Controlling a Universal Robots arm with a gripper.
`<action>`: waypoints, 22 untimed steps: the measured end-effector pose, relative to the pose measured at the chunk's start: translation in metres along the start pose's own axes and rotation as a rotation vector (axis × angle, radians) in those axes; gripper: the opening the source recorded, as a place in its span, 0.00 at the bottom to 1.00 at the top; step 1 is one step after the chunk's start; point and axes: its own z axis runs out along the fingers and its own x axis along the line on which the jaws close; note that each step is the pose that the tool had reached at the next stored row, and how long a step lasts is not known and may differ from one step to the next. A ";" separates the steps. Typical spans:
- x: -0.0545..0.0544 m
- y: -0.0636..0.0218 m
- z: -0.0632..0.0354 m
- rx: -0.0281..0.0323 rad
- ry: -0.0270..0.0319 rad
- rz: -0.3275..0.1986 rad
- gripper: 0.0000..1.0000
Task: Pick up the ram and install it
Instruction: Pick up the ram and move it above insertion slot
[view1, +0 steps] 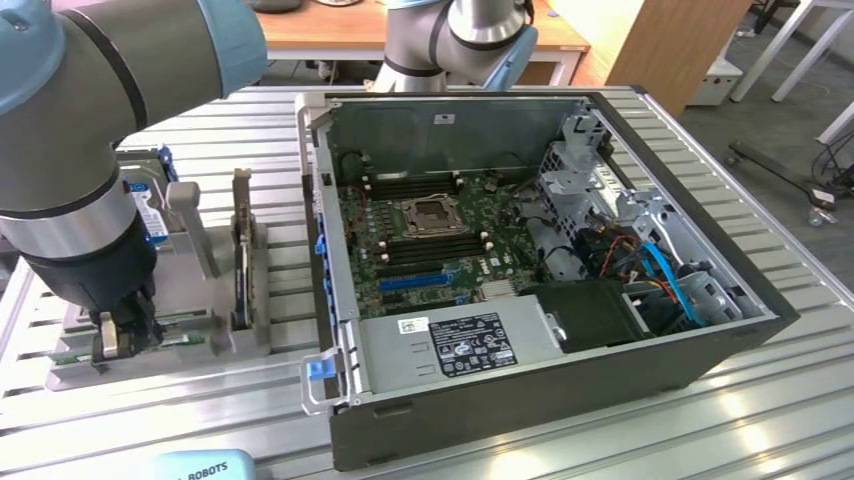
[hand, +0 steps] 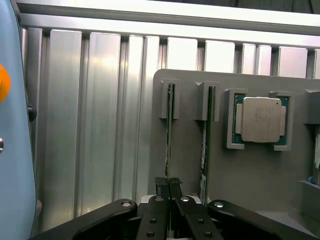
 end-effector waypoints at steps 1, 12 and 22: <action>0.000 0.0001 -0.0021 0.0000 0.0000 0.000 0.12; -0.001 0.0011 -0.0319 0.0000 0.0000 0.000 0.12; -0.001 0.0022 -0.0597 0.0002 -0.0003 0.005 0.12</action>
